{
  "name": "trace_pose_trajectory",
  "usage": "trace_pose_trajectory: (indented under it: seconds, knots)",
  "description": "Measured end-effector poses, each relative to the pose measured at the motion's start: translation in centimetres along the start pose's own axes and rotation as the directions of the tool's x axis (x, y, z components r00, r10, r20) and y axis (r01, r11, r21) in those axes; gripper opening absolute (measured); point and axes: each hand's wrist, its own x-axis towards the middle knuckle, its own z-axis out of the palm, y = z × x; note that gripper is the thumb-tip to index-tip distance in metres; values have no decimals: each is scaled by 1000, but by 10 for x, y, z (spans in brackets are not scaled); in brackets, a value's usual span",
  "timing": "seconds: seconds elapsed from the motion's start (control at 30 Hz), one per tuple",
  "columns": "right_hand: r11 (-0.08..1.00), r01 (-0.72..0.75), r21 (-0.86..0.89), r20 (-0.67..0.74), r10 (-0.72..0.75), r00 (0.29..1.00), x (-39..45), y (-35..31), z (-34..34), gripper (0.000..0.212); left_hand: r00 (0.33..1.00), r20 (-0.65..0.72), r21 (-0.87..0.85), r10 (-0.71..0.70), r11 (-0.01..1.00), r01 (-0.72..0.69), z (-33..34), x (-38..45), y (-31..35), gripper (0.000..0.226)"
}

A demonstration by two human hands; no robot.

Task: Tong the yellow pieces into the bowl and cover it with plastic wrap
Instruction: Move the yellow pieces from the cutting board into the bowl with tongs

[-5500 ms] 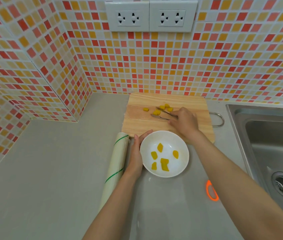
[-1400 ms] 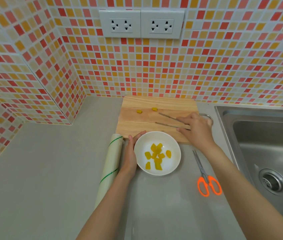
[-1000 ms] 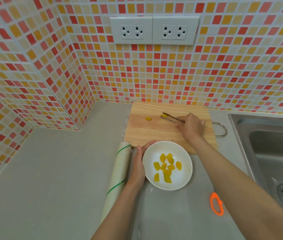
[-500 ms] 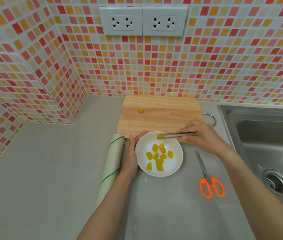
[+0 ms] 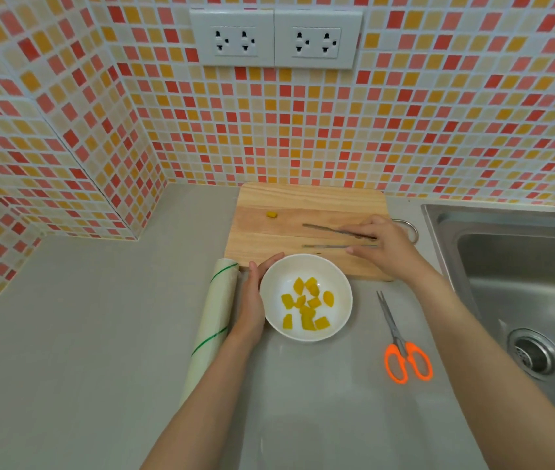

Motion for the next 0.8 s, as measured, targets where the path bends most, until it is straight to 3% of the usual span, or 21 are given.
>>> trace_pose_trajectory:
  seconds: [0.17,0.47,0.7,0.8]
  knots:
    - [989,-112,-100,-71,105,992,42,-3,35,40,1000,-11,-18,-28,999,28,0,-1,0,54]
    - [975,-81,-206,-10,81,997,101,-11,71,35,999,-17,-43,-44,998,44,1,0,1,52]
    - [979,-104,-176,-28,101,994,101,-15,75,22,999,12,-52,-39,998,40,-3,3,-4,54]
    - [996,-53,-77,-44,50,998,84,-18,66,22,999,13,-41,-34,999,35,-4,4,-5,54]
